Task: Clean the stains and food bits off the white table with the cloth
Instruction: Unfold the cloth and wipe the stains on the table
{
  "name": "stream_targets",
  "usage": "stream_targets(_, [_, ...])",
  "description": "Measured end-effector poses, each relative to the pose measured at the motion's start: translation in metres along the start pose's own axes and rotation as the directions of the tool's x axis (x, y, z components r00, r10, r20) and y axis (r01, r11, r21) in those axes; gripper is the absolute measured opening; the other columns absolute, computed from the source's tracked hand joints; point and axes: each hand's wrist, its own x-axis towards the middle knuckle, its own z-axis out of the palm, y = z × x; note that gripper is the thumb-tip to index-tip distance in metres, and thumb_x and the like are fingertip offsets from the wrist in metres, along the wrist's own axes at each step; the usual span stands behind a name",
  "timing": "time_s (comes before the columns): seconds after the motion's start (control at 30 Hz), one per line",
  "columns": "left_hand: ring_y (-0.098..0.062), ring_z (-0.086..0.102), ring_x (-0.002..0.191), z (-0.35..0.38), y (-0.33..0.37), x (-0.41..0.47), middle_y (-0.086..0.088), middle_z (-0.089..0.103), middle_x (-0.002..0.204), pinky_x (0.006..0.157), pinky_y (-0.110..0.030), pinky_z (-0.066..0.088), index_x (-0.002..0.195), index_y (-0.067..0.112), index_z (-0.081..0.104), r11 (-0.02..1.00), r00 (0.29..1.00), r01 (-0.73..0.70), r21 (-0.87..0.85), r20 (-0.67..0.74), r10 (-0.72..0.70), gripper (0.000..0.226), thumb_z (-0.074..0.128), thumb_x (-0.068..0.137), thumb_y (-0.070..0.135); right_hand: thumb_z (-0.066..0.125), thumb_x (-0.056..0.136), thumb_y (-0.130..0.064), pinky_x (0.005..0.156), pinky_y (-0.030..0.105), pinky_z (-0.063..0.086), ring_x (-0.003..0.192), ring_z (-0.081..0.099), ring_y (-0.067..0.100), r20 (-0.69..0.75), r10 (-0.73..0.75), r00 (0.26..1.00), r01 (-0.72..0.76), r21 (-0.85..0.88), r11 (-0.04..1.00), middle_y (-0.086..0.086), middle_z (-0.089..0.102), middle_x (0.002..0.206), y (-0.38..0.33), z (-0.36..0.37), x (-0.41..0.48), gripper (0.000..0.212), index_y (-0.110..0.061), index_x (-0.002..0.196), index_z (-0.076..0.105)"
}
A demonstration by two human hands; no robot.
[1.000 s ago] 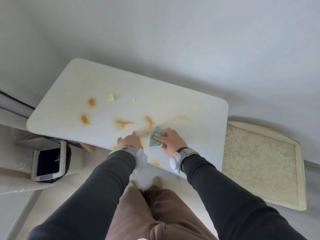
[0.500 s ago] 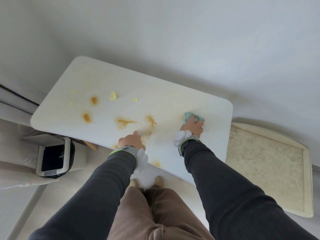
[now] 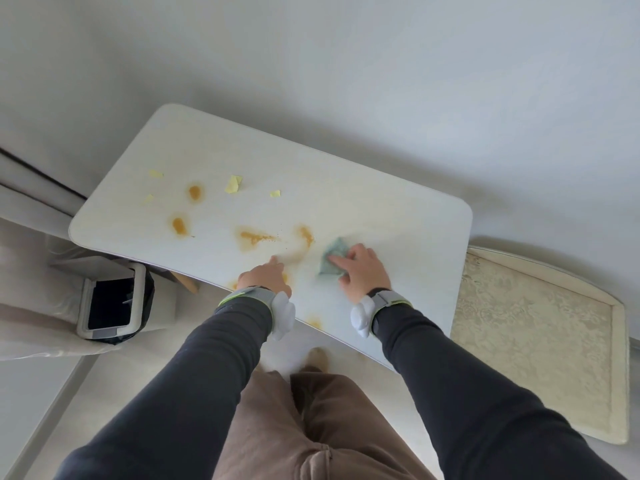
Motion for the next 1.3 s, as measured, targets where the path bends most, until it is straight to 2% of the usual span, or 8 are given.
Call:
stream_targets(0.2, [-0.021, 0.04, 0.133, 0.004, -0.003, 0.0, 0.01, 0.008, 0.158, 0.103, -0.04, 0.039, 0.148, 0.019, 0.022, 0.999, 0.998, -0.051, 0.001, -0.031, 0.051, 0.061, 0.041, 0.09, 0.016, 0.046, 0.091, -0.014, 0.097, 0.037, 0.04, 0.119, 0.039, 0.036, -0.097, 0.611, 0.786, -0.581, 0.22, 0.783, 0.017, 0.032, 0.136, 0.006, -0.014, 0.016, 0.052, -0.018, 0.141, 0.036])
stream_targets(0.33, [-0.023, 0.044, 0.129, 0.006, -0.009, 0.002, 0.006, 0.019, 0.155, 0.098, -0.036, 0.042, 0.148, 0.019, 0.018, 0.993, 0.998, -0.058, -0.105, -0.036, 0.054, 0.068, 0.044, 0.086, 0.009, 0.045, 0.091, -0.014, 0.097, 0.036, 0.039, 0.116, 0.039, 0.034, -0.054, 0.481, 0.875, -0.472, 0.13, 0.872, 0.015, 0.032, 0.135, -0.032, 0.002, 0.021, 0.054, -0.026, 0.143, 0.032])
stream_targets(0.47, [-0.03, 0.056, 0.113, 0.013, -0.024, 0.001, -0.008, 0.053, 0.132, 0.089, -0.033, 0.047, 0.148, 0.027, 0.018, 0.95, 0.994, -0.06, -0.306, -0.107, 0.028, 0.069, 0.042, 0.087, 0.005, 0.045, 0.086, -0.007, 0.091, 0.036, 0.044, 0.112, 0.039, 0.029, 0.073, 0.112, 0.991, -0.113, 0.015, 0.993, 0.008, 0.038, 0.124, -0.072, 0.02, 0.015, 0.057, -0.035, 0.135, 0.043])
stream_targets(0.6, [-0.02, 0.025, 0.144, 0.022, -0.042, 0.004, 0.004, 0.016, 0.159, 0.115, -0.035, 0.029, 0.152, 0.021, 0.012, 0.946, 0.97, -0.062, -0.319, -0.243, -0.019, 0.069, 0.04, 0.09, 0.006, 0.047, 0.089, -0.012, 0.089, 0.034, 0.038, 0.108, 0.041, 0.026, 0.12, -0.174, 0.977, 0.186, -0.09, 0.979, 0.005, 0.044, 0.116, -0.077, 0.03, 0.005, 0.051, -0.038, 0.132, 0.05])
stream_targets(0.77, [-0.014, -0.005, 0.149, 0.041, -0.075, 0.006, 0.004, -0.01, 0.161, 0.12, -0.038, 0.012, 0.152, 0.019, 0.006, 0.979, 0.962, 0.088, -0.184, -0.241, -0.132, 0.073, 0.041, 0.089, 0.01, 0.05, 0.087, -0.016, 0.091, 0.035, 0.043, 0.11, 0.044, 0.03, -0.039, 0.114, 0.993, -0.115, -0.042, 0.992, 0.009, 0.043, 0.12, -0.042, 0.023, -0.006, 0.053, -0.035, 0.136, 0.047])
stream_targets(0.97, [-0.013, -0.005, 0.149, 0.048, -0.108, 0.003, 0.006, -0.011, 0.16, 0.12, -0.042, 0.011, 0.152, 0.017, 0.007, 0.98, 0.965, 0.123, -0.157, -0.212, -0.155, 0.073, 0.041, 0.087, 0.008, 0.047, 0.091, -0.016, 0.092, 0.039, 0.043, 0.112, 0.044, 0.037, -0.157, 0.672, 0.724, -0.646, 0.188, 0.74, 0.018, 0.036, 0.132, -0.042, 0.027, -0.022, 0.053, -0.02, 0.142, 0.036])
stream_targets(1.1, [-0.012, -0.006, 0.149, 0.048, -0.123, 0.001, 0.008, -0.013, 0.16, 0.12, -0.044, 0.01, 0.152, 0.018, 0.005, 0.996, 0.989, 0.038, -0.085, -0.14, -0.05, 0.073, 0.043, 0.09, 0.014, 0.046, 0.092, -0.018, 0.095, 0.039, 0.042, 0.115, 0.042, 0.036, -0.105, 0.639, 0.762, -0.618, 0.177, 0.766, 0.017, 0.033, 0.134, -0.085, 0.043, -0.016, 0.056, -0.024, 0.145, 0.03])
stream_targets(1.3, [-0.01, -0.004, 0.149, 0.036, -0.144, -0.003, 0.008, -0.012, 0.16, 0.12, -0.045, 0.008, 0.152, 0.021, 0.006, 0.996, 0.996, -0.073, 0.047, -0.051, 0.075, 0.074, 0.046, 0.09, 0.019, 0.048, 0.087, -0.011, 0.087, 0.035, 0.044, 0.11, 0.04, 0.029, 0.039, 0.207, 0.978, -0.206, -0.043, 0.978, 0.008, 0.036, 0.125, -0.166, 0.068, -0.013, 0.059, -0.033, 0.14, 0.034])
